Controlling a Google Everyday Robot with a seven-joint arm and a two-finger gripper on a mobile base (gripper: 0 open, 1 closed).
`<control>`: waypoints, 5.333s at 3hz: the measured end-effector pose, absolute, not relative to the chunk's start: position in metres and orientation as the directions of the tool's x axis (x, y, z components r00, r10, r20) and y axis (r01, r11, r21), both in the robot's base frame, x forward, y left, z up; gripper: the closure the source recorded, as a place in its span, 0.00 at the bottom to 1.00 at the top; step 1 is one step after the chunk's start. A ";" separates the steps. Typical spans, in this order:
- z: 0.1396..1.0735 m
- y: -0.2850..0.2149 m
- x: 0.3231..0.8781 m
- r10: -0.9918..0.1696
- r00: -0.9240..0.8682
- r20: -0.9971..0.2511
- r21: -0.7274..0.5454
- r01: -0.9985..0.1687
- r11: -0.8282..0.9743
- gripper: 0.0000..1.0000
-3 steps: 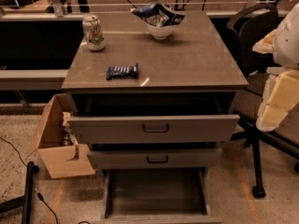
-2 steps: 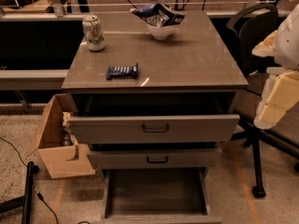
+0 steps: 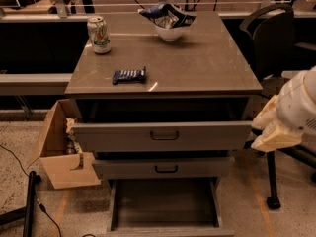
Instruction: Close bottom drawer
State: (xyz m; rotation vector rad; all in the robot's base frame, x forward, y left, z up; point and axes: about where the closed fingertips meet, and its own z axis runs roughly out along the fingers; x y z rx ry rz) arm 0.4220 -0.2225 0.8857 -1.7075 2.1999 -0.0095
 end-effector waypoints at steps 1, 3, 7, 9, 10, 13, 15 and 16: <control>0.807 -0.215 0.409 -0.941 -0.159 -0.299 -0.207 -0.952 0.227 0.82; 0.720 -0.193 0.413 -0.954 -0.121 -0.273 -0.226 -0.956 0.185 1.00; 0.491 -0.156 0.365 -0.837 -0.229 -0.496 -0.097 -0.944 0.316 1.00; 0.446 -0.146 0.398 -0.822 -0.193 -0.535 -0.189 -0.921 0.339 1.00; 0.446 -0.146 0.397 -0.823 -0.193 -0.534 -0.187 -0.922 0.338 1.00; 0.349 -0.164 0.408 -0.754 -0.267 -0.600 -0.196 -0.865 0.462 1.00; 0.285 -0.171 0.408 -0.700 -0.323 -0.637 -0.167 -0.828 0.535 1.00; 0.256 -0.172 0.404 -0.671 -0.365 -0.646 -0.129 -0.814 0.567 1.00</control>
Offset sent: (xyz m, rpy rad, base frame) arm -0.0031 0.0558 -0.2726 -0.0390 0.0412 0.1190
